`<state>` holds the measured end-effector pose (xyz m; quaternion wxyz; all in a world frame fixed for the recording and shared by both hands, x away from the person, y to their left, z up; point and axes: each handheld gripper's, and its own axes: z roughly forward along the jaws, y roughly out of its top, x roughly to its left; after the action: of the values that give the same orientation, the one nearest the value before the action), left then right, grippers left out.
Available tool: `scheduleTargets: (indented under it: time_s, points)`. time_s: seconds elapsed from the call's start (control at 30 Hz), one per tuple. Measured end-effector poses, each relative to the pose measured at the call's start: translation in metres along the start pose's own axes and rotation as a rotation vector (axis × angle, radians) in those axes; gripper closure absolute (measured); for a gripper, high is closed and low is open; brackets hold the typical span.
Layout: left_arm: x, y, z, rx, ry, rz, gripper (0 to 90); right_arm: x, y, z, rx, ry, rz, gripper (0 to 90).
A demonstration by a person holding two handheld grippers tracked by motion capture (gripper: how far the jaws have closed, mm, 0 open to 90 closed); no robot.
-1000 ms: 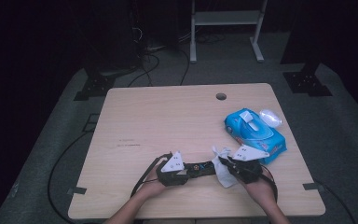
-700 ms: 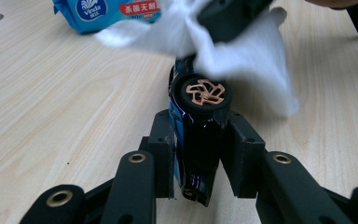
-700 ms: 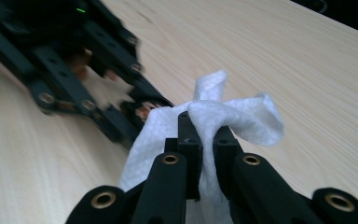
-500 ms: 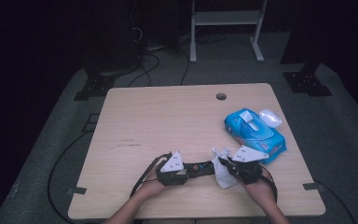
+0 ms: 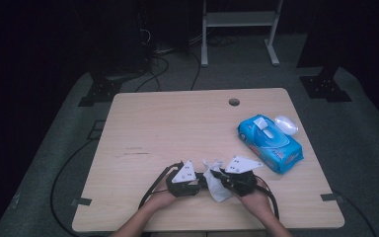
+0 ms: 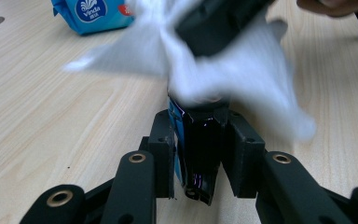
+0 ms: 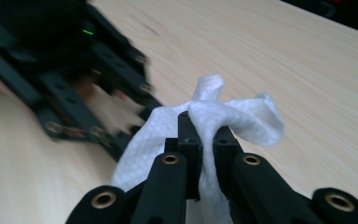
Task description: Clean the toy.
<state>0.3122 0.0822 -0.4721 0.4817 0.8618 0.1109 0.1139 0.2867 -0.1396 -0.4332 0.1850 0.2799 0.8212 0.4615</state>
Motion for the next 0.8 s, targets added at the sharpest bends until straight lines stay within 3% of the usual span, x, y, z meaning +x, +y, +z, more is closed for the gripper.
scheduleTargets:
  time_s: [0.07,0.17,0.23,0.33,0.47,0.57,0.8]
  points:
    - [0.000,0.000,0.001,-0.001,0.000,-0.002,67.0,-0.005,-0.003,-0.004,0.006,-0.032,0.009,85.8]
    - [0.000,0.001,0.001,0.003,-0.001,0.002,67.0,0.000,-0.002,0.000,-0.013,-0.005,0.030,85.8]
    - [0.000,0.001,0.000,0.009,-0.002,0.007,67.0,0.009,0.002,0.005,-0.020,0.030,0.002,85.8]
    - [0.002,0.001,-0.001,0.013,-0.011,-0.005,67.2,0.012,0.003,0.006,-0.009,0.027,-0.033,85.6]
    - [0.005,0.000,-0.004,0.019,-0.002,-0.006,67.1,-0.005,-0.005,-0.007,0.013,-0.064,-0.025,85.7]
    - [0.005,0.000,-0.005,0.026,-0.001,-0.003,67.0,-0.015,-0.010,-0.016,0.016,-0.103,-0.003,85.7]
    - [0.007,-0.002,-0.011,0.039,0.009,0.003,66.8,-0.019,-0.012,-0.021,0.028,-0.117,0.004,85.7]
